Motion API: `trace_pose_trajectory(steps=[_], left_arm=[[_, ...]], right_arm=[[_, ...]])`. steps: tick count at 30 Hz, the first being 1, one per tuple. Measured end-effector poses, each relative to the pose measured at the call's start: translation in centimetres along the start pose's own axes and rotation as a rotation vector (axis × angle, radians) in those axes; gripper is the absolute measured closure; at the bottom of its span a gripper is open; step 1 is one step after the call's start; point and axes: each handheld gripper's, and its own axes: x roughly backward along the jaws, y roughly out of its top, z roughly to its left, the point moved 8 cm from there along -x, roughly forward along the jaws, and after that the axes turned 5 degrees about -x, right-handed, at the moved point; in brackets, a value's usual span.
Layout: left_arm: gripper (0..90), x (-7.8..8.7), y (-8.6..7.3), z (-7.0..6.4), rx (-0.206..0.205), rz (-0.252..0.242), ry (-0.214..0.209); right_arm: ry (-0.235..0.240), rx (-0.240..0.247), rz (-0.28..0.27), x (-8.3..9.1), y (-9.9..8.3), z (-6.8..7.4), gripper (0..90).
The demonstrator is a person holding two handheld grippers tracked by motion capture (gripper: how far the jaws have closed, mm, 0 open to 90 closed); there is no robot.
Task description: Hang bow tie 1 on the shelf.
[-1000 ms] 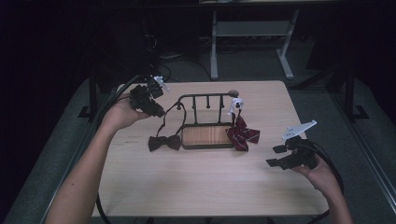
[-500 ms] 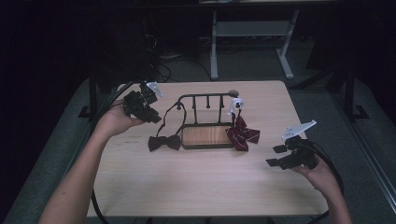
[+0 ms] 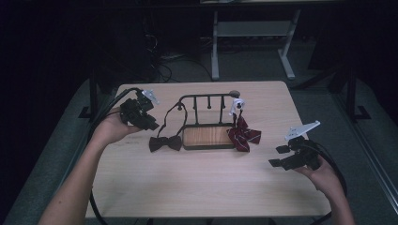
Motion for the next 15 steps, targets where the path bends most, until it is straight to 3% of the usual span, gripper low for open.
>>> trace_pose_trajectory(steps=[15], left_arm=[[65.1,-0.5,-0.8,-1.2,-0.004,-0.041,-0.013]], right_arm=[[0.000,-0.003,0.000,0.0,0.0,0.1,34.5]])
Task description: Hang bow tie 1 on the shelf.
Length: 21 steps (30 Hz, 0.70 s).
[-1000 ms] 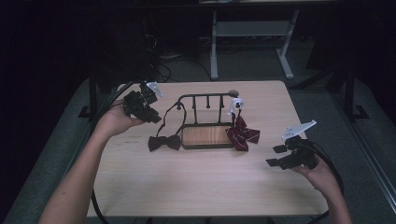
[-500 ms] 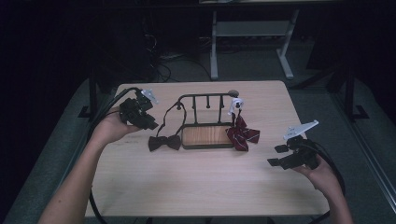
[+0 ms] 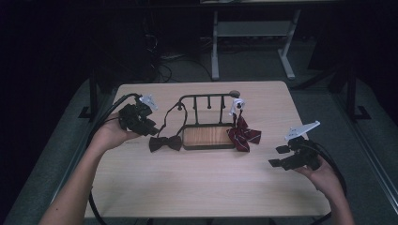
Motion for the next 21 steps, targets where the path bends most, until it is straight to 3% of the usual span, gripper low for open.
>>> trace_pose_trajectory(steps=[21], left_arm=[[60.1,-1.6,-2.2,-1.3,0.006,0.003,-0.023]], right_arm=[[-0.003,0.001,0.003,-0.1,-0.1,-0.1,34.5]])
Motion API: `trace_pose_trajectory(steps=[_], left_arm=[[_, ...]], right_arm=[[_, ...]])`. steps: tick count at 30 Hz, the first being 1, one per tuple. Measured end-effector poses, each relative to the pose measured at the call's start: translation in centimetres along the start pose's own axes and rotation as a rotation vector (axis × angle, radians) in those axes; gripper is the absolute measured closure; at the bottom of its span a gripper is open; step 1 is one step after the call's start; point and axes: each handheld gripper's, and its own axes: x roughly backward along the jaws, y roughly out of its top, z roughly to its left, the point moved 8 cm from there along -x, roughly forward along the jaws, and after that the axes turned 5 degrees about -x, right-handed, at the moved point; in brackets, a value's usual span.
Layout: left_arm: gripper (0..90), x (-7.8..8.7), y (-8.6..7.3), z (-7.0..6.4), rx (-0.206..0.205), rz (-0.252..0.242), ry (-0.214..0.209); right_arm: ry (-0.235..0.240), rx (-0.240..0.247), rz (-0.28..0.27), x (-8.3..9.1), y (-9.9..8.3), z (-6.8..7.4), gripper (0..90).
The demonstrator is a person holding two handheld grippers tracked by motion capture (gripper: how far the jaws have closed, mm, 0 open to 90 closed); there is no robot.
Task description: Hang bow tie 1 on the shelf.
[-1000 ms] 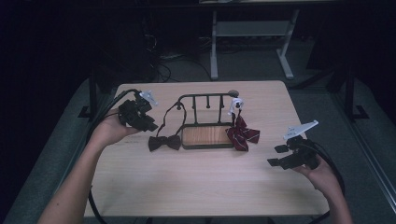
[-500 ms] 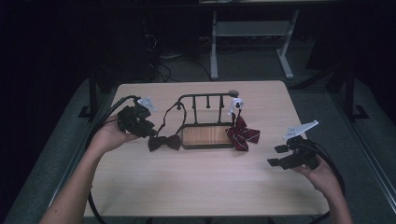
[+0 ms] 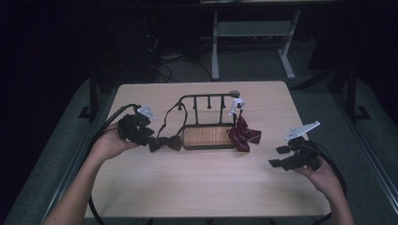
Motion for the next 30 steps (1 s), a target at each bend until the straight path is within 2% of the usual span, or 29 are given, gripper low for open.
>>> trace_pose_trajectory(steps=[9,21,30], left_arm=[[58.4,-0.5,-0.7,-0.7,-0.017,-0.004,-0.010],[56.4,-1.6,-2.1,-1.6,-0.013,0.007,-0.022],[53.1,-2.1,-2.9,-2.3,-0.009,-0.006,-0.024]], right_arm=[[0.000,-0.005,0.002,0.0,-0.1,0.0,34.5],[0.005,-0.004,0.014,-0.3,-0.2,0.1,34.5],[0.008,-0.012,0.014,-0.3,-0.3,0.1,34.5]])
